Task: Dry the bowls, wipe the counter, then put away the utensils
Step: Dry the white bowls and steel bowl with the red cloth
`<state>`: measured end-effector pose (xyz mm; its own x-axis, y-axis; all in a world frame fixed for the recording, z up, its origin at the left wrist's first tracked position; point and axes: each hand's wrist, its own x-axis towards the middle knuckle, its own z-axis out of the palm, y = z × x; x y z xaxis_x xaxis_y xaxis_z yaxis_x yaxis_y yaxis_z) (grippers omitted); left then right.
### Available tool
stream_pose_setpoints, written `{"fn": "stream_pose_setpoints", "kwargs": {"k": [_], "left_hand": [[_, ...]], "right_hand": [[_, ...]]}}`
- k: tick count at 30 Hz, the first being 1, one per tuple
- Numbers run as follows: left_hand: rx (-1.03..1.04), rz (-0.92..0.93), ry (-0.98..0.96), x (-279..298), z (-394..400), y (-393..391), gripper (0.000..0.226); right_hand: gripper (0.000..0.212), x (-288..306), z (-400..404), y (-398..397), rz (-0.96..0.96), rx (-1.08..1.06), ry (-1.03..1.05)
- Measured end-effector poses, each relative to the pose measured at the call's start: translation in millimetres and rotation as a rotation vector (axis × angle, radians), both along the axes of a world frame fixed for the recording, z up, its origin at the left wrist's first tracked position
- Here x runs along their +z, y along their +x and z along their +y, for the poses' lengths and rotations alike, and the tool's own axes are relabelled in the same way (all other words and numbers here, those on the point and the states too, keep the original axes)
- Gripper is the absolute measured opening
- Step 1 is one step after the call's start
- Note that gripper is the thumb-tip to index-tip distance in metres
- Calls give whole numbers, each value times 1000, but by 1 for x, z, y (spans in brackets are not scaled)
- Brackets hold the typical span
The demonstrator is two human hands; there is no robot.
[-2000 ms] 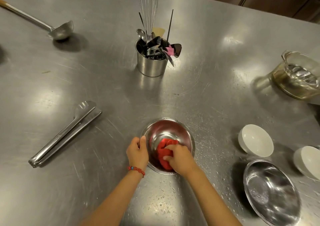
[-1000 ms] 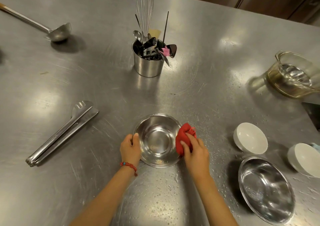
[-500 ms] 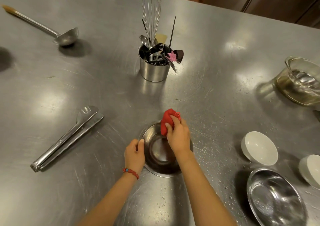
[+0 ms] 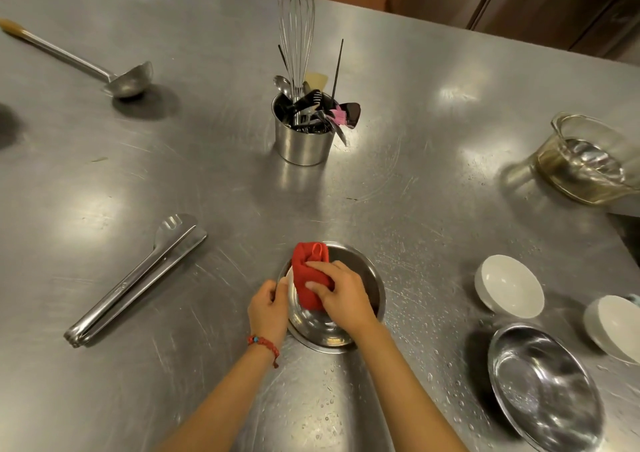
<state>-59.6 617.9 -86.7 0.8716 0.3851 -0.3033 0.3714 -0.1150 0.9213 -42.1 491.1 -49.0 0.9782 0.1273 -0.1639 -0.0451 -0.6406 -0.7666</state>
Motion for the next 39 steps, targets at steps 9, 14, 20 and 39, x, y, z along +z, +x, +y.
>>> {"fn": "stream_pose_setpoints", "kwargs": {"k": [9, 14, 20, 39], "left_hand": [[-228, -154, 515, 35, 7, -21, 28], [-525, -330, 740, 56, -20, -50, 51], [-717, -417, 751, 68, -101, -105, 59], [-1052, -556, 715, 69, -413, -179, 45]], "right_hand": [[35, 4, -39, -63, -117, -385, 143], [35, 6, -73, -107, -126, -512, 196], [35, 10, -147, -177, -201, -636, 216], [36, 28, -425, -317, -243, -998, 164]]}}
